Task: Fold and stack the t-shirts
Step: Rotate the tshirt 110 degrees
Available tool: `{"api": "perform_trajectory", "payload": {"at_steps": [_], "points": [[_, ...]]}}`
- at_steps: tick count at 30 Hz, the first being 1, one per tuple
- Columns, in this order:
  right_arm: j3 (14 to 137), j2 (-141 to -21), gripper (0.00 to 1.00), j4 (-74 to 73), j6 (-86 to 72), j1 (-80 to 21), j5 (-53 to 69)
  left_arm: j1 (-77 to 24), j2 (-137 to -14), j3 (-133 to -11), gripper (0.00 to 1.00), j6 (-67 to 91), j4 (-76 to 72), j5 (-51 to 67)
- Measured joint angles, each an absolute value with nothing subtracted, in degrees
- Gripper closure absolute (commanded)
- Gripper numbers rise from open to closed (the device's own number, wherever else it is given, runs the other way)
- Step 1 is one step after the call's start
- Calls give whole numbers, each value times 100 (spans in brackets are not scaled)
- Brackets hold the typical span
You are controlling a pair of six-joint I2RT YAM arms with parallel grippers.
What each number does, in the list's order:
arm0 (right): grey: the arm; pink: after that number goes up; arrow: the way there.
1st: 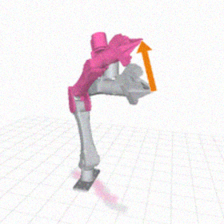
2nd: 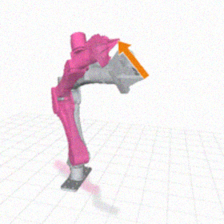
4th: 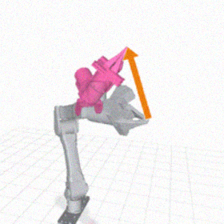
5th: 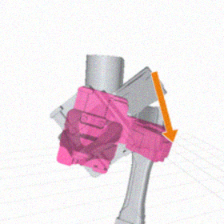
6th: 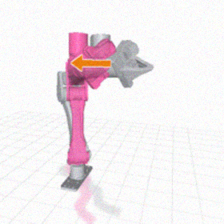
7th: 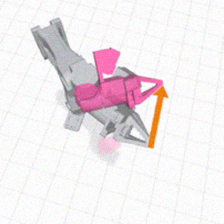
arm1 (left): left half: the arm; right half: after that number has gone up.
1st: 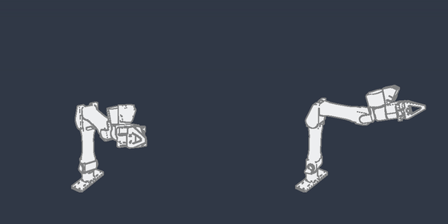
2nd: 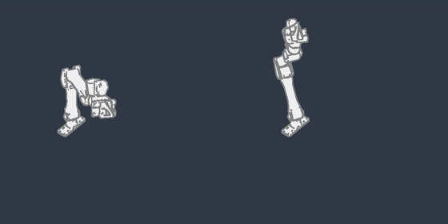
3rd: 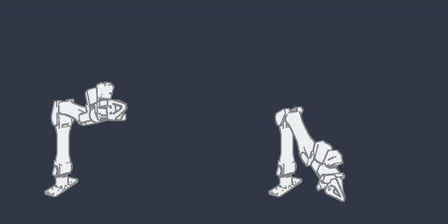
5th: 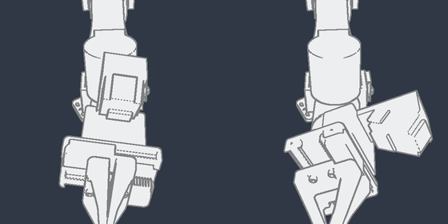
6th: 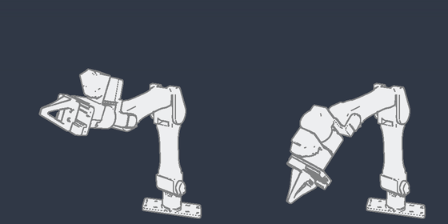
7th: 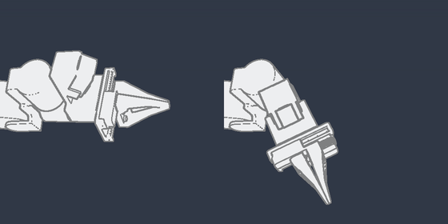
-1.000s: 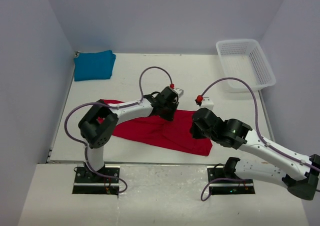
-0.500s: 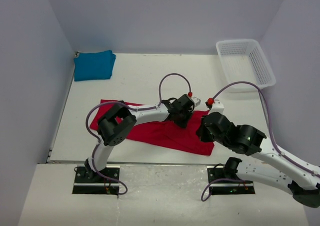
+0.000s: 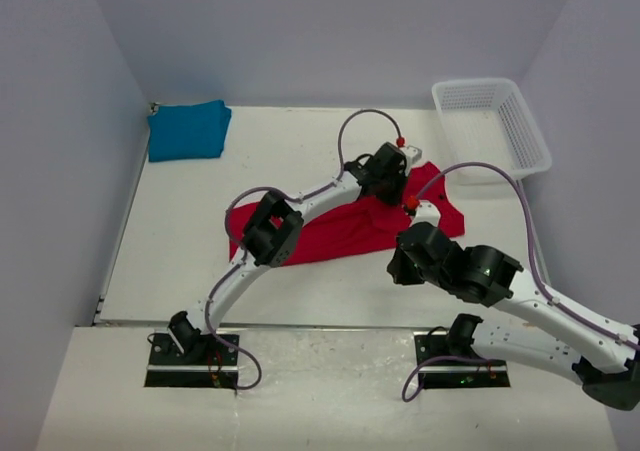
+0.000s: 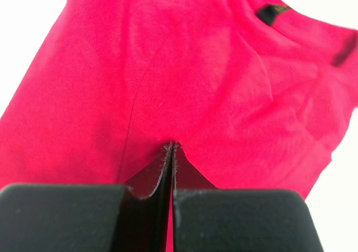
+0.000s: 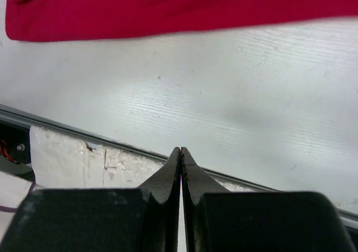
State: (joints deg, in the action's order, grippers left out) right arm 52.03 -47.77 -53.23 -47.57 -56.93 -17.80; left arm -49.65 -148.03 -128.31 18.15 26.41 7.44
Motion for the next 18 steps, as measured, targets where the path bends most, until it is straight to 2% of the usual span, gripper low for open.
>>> {"api": "perform_trajectory", "payload": {"at_steps": [3, 11, 16, 18], "points": [[5203, -4840, 100, -5325, -4759, -5693, -1719, -4276, -15325, -13620, 100, 1824, 2534, 1009], [5201, -5271, 100, -5155, -4698, -5693, -1682, -2357, -15216, -13249, 100, 1769, 1951, 1160], [5199, -6357, 100, -4530, -4418, -5690, -1520, -2174, -15043, -12999, 100, 1529, 1879, 1074], [5199, -6788, 100, -4230, -4257, -5690, -1389, -2272, -14997, -12971, 97, 1470, 1903, 1079]]}}
